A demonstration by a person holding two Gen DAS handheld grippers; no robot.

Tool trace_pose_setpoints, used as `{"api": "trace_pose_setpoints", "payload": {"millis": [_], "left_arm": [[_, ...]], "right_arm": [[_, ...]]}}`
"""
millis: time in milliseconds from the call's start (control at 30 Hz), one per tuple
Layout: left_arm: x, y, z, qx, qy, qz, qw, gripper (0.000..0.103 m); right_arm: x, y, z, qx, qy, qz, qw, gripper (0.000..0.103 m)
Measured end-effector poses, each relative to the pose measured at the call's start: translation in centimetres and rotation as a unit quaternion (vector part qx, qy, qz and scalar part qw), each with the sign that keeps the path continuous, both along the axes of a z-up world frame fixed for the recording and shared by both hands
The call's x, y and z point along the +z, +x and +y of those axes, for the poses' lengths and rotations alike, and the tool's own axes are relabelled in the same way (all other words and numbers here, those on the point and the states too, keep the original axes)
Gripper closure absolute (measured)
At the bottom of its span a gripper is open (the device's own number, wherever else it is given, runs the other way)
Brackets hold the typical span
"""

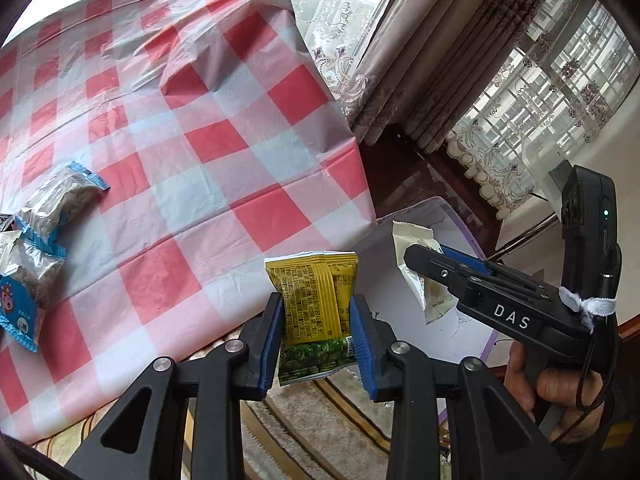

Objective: Organize snacks
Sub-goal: 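Carry both packets to the white box and open both tools to release them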

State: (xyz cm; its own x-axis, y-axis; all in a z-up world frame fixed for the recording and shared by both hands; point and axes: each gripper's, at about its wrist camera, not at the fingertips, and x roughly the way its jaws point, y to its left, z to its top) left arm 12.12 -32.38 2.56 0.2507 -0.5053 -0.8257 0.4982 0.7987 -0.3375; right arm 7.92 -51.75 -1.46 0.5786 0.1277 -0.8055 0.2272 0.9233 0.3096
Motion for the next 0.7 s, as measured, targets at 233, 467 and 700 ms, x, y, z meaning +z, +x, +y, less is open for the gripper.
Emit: {"api": "trace_pose_setpoints", "payload": {"millis": [233,467,700], "left_arm": [[-1.1,0.0,-2.4,-0.036,-0.032,0.047,0.9977,0.066],[-1.4,0.4,-1.6,-0.017,-0.031,0.055,0.9979,0.054],[-1.4,1.5,1.3,0.024,-0.03,0.047,0.9982,0.054]], "right_arm": [[-0.9,-0.4,-2.5,-0.034,0.005,0.01,0.999,0.054],[-1.1,-0.2,-2.2,-0.023,0.011,0.013,1.0,0.046],[-0.8,0.7,-0.5,-0.002,0.011,0.011,1.0,0.04]]}}
